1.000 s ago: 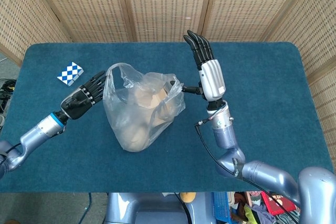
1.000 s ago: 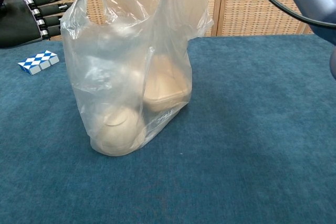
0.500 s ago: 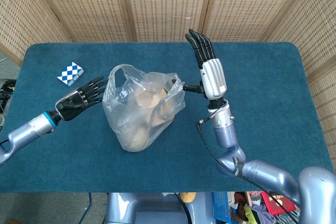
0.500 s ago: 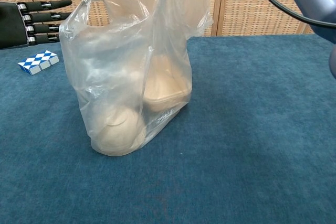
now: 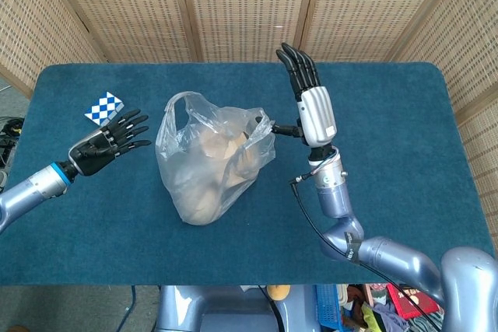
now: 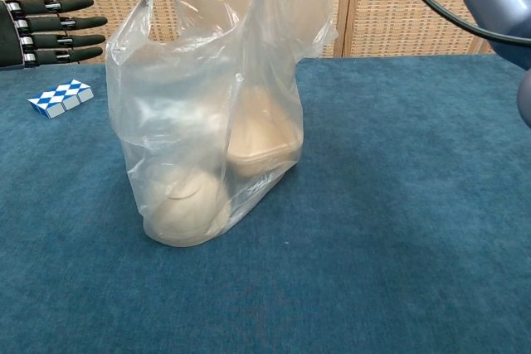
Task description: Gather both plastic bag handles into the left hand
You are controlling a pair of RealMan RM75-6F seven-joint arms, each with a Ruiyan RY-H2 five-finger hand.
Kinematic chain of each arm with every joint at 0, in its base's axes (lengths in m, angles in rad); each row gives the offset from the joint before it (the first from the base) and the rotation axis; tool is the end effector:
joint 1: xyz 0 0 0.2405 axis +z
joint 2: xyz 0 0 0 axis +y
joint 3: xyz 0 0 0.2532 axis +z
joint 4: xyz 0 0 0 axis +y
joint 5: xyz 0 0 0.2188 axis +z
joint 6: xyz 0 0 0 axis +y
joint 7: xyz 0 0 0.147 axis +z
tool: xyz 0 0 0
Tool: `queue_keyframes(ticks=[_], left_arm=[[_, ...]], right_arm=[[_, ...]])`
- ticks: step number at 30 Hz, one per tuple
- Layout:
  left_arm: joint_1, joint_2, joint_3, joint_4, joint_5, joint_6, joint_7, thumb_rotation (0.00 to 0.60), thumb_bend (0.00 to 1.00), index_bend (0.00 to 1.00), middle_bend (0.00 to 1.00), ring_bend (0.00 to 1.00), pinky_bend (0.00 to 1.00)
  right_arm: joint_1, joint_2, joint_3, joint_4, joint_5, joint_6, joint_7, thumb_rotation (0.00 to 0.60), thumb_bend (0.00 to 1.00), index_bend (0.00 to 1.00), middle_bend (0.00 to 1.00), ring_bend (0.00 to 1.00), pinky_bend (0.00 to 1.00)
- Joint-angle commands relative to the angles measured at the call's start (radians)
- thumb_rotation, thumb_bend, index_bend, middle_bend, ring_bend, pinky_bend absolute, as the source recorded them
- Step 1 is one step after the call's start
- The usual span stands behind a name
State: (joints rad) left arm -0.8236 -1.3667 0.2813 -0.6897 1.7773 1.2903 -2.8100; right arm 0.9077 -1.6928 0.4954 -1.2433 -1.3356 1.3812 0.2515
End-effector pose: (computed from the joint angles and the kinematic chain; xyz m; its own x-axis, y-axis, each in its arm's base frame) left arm -0.2603 0.3998 0.1147 -0.8481 0.5289 -0.0321 0.2665 0.4782 0.8368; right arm -0.0322 -0.4138 0.0680 -0.3362 0.1650 0.9272 -0.7950 -0.5775 -0.1854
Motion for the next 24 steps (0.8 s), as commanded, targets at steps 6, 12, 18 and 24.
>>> queue_keyframes(ticks=[6,12,18,24], left_arm=[[-0.030,-0.040,-0.015,0.028,-0.021,-0.050,-0.117,0.600,0.07,0.00,0.00,0.04,0.16],[-0.061,-0.070,-0.041,0.042,-0.049,-0.111,-0.204,0.600,0.07,0.00,0.00,0.04,0.17],[-0.097,-0.087,-0.036,0.069,-0.022,-0.103,-0.237,0.600,0.07,0.00,0.00,0.07,0.20],[-0.127,-0.091,-0.018,0.067,0.004,-0.106,-0.261,0.600,0.06,0.00,0.00,0.08,0.21]], right_arm=[[-0.003,0.009,0.002,-0.006,-0.003,0.004,-0.002,0.600,0.09,0.04,0.07,0.00,0.04],[-0.002,0.018,0.005,-0.019,-0.004,0.005,-0.011,0.600,0.09,0.04,0.07,0.00,0.04],[-0.004,0.025,0.002,-0.031,-0.008,0.007,-0.019,0.600,0.09,0.04,0.07,0.00,0.04],[-0.004,0.026,0.002,-0.032,-0.005,0.004,-0.021,0.600,0.09,0.04,0.07,0.00,0.04]])
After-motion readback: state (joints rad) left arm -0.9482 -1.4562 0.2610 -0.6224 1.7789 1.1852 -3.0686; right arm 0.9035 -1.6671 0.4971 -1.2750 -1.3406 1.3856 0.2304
